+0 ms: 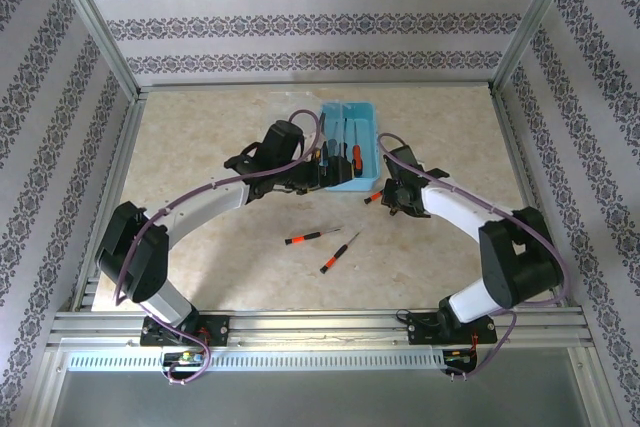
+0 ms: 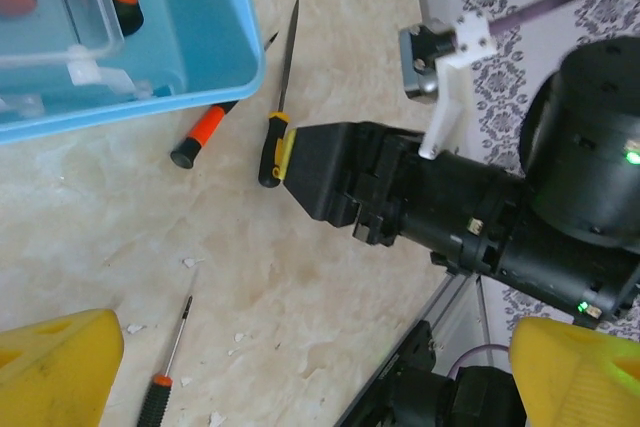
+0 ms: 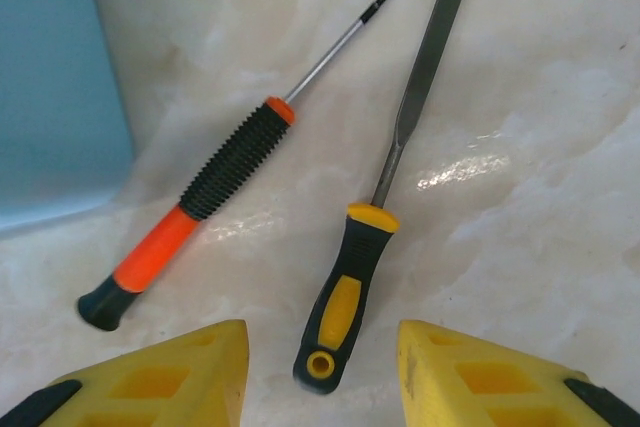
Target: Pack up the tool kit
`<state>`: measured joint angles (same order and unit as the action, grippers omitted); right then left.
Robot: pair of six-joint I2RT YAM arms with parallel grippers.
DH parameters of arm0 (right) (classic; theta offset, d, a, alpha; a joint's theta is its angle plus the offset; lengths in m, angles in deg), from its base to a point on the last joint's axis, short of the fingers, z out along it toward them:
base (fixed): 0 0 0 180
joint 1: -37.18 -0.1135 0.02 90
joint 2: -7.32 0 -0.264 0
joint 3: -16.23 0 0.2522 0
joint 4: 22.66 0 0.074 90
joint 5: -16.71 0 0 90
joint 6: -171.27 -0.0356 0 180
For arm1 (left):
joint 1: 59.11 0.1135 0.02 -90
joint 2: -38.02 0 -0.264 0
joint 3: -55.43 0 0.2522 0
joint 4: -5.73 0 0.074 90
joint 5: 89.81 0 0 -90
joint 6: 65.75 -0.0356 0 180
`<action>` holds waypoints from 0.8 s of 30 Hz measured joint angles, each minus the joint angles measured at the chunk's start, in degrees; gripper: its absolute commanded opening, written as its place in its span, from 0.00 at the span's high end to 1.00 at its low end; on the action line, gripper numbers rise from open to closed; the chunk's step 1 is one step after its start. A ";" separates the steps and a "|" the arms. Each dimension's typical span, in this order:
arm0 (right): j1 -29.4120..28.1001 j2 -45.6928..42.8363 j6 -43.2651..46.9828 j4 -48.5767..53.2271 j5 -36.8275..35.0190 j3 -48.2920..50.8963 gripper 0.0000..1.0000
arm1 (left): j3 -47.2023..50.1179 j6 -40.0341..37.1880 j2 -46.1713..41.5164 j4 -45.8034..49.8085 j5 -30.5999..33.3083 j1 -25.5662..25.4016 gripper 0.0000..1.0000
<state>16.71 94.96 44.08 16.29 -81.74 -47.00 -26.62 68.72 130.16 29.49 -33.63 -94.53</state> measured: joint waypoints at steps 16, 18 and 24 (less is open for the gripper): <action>4.42 5.60 -0.46 -2.29 3.43 0.00 0.76 | -1.77 -4.92 -1.57 3.87 4.37 -0.11 0.00; 4.81 5.60 -0.48 -2.40 3.80 0.00 0.77 | -1.86 -5.18 -1.57 4.04 4.50 -0.11 0.01; 5.75 5.51 -0.42 -2.49 4.76 0.13 0.73 | -2.05 -5.53 -1.86 4.63 4.76 -0.11 0.00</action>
<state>22.46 100.47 43.66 13.80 -76.98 -46.87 -28.67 63.19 128.30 34.13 -28.87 -94.64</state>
